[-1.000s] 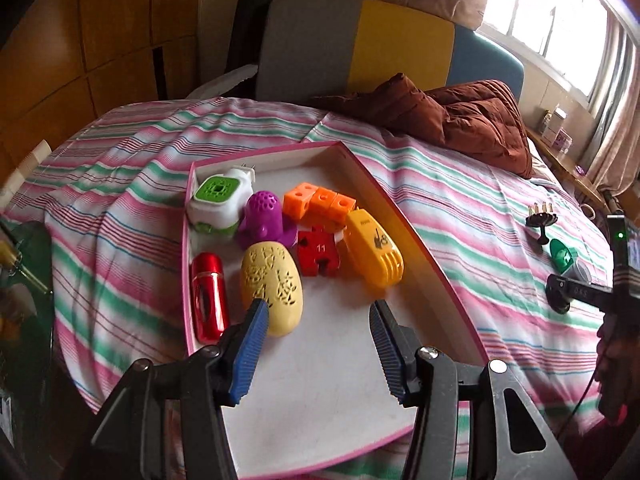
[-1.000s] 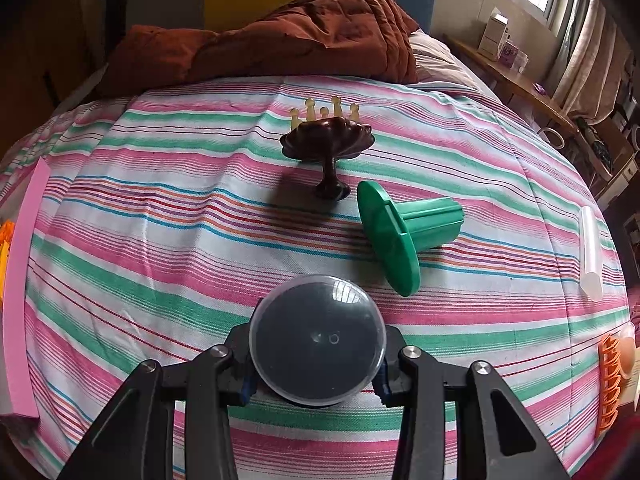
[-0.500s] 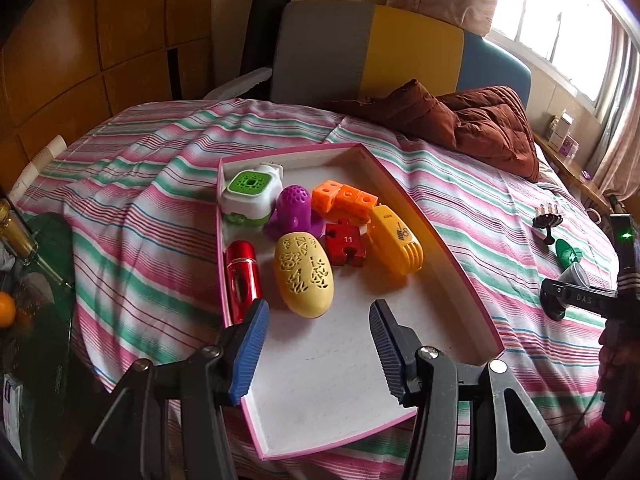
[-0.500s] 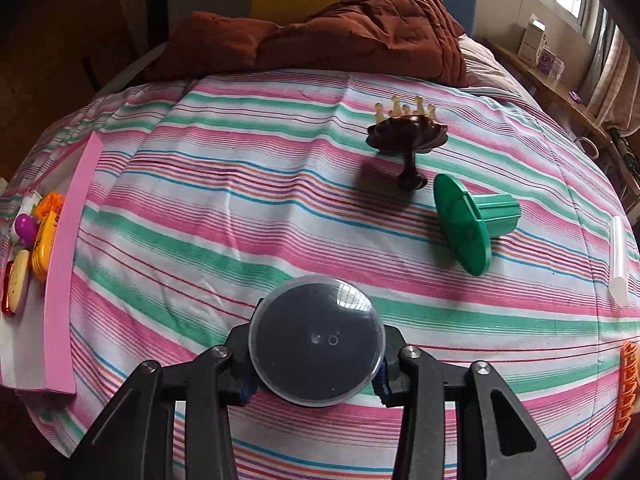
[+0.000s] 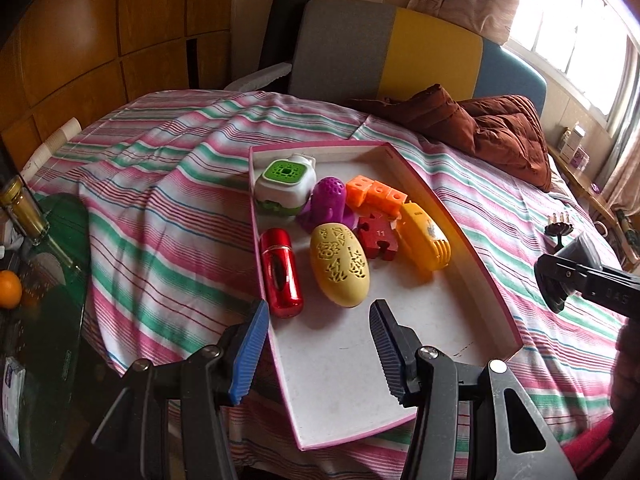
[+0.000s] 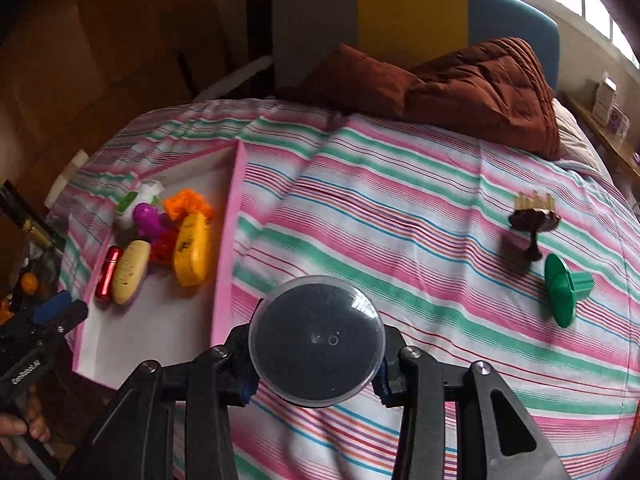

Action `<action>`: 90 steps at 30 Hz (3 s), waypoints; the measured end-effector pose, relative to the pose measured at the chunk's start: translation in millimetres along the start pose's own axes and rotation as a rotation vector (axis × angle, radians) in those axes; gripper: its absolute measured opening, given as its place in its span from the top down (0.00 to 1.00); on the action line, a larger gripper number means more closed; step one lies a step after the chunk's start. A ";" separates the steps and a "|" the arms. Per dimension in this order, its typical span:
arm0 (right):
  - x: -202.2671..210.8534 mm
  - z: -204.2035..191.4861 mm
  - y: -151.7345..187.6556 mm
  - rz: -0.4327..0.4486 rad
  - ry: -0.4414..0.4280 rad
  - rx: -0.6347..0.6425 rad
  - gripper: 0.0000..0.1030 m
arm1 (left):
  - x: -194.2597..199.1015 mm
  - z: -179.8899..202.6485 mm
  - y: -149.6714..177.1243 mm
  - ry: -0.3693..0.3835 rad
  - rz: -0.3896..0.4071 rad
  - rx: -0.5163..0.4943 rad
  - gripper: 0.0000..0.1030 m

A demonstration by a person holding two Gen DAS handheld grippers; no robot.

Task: Organize rigid objects
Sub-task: 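Open and withdraw the left gripper while the right gripper carries the canister toward the tray, then lower the canister into the tray and open the right gripper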

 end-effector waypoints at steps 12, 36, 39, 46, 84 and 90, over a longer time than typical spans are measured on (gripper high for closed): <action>-35.7 -121.1 1.7 -0.114 -0.190 0.244 0.58 | -1.0 -25.6 2.4 -0.031 -0.004 0.046 0.48; -109.4 -96.1 -19.8 -0.188 -0.083 0.159 0.58 | -1.0 -32.4 5.9 -0.046 -0.007 0.048 0.48; -106.5 -95.3 -18.8 -0.186 -0.086 0.140 0.58 | -0.2 -31.9 5.9 -0.046 -0.005 0.046 0.48; -97.2 -94.8 -22.2 -0.150 -0.106 0.109 0.55 | 1.1 -30.6 7.2 -0.047 -0.008 0.042 0.48; -50.2 -96.8 -30.3 -0.058 -0.189 0.099 0.44 | 0.2 -22.7 7.1 -0.025 -0.016 0.038 0.47; -62.2 -103.5 -10.0 -0.117 -0.143 0.174 0.70 | 1.3 -19.6 8.6 -0.027 -0.015 0.027 0.47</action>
Point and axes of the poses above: each gripper's, at about its wrist camera, not at the fingertips, and x roughly against the way its jaws point, z to its right, y to its underside, the point moved 10 cm from there along -x, roughly the way its jaws point, and after that the axes turned 10 degrees about -y, right-handed, at the moved point
